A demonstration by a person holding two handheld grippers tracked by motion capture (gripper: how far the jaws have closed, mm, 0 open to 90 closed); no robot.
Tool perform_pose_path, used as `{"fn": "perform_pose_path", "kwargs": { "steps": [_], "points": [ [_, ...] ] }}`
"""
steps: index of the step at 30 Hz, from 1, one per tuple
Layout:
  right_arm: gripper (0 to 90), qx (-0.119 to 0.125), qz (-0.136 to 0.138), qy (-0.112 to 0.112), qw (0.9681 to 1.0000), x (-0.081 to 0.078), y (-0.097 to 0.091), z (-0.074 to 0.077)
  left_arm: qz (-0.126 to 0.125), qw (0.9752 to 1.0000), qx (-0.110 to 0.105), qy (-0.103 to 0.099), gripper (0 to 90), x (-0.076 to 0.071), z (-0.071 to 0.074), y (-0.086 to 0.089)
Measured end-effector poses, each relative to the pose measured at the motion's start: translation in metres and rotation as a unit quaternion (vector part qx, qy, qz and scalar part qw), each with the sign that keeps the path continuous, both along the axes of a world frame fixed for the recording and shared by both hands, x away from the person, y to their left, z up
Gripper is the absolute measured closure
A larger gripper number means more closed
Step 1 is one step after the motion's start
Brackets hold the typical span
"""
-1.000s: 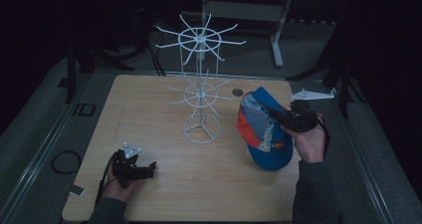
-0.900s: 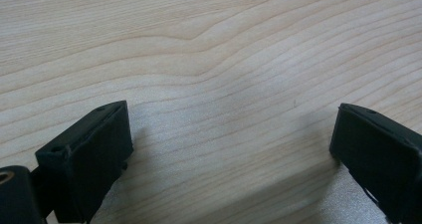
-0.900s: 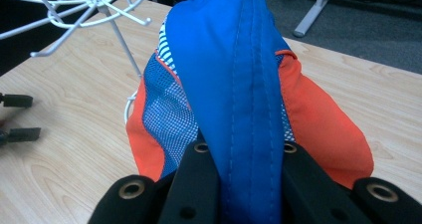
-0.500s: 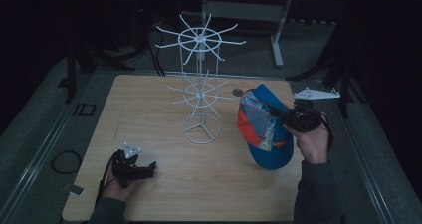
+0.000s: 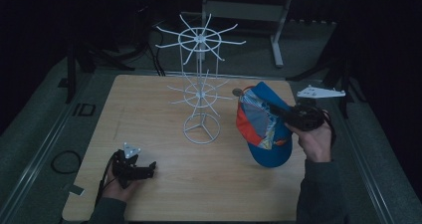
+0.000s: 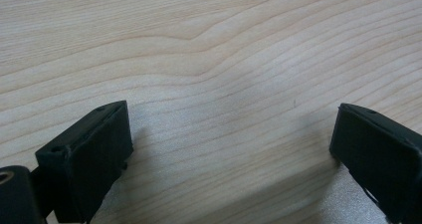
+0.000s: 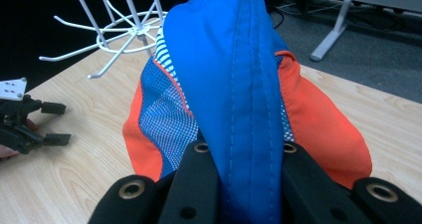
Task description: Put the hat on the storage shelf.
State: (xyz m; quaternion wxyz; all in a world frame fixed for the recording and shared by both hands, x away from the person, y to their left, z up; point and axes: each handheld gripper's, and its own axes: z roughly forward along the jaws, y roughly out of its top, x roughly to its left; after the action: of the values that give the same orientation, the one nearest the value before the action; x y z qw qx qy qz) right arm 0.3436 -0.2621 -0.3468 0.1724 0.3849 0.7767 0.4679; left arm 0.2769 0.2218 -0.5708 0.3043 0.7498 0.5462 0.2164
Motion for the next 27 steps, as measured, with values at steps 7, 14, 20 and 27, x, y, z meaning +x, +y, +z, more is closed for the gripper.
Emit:
{"fn": "perform_pose_path", "kwargs": {
  "steps": [7, 14, 20, 27],
  "points": [
    [87.3, -0.001, 0.011, -0.009, 0.9999, 0.001, 0.002, 0.005, 0.0, 1.0, 0.0, 0.0, 3.1, 0.0, 0.0, 0.0],
    [87.2, 0.005, 0.019, -0.016, 0.9997, 0.003, 0.002, 0.01, 0.0, 1.0, 0.0, 0.0, 3.1, 0.0, 0.0, 0.0],
    [87.3, 0.008, 0.025, -0.022, 0.9994, 0.005, 0.003, 0.014, 0.0, 1.0, 0.0, 0.0, 3.1, 0.0, 0.0, 0.0],
    [87.3, 0.014, 0.031, -0.028, 0.999, 0.004, 0.003, 0.018, 0.0, 1.0, 0.0, 0.0, 3.1, 0.0, 0.0, 0.0]
  ]
}}
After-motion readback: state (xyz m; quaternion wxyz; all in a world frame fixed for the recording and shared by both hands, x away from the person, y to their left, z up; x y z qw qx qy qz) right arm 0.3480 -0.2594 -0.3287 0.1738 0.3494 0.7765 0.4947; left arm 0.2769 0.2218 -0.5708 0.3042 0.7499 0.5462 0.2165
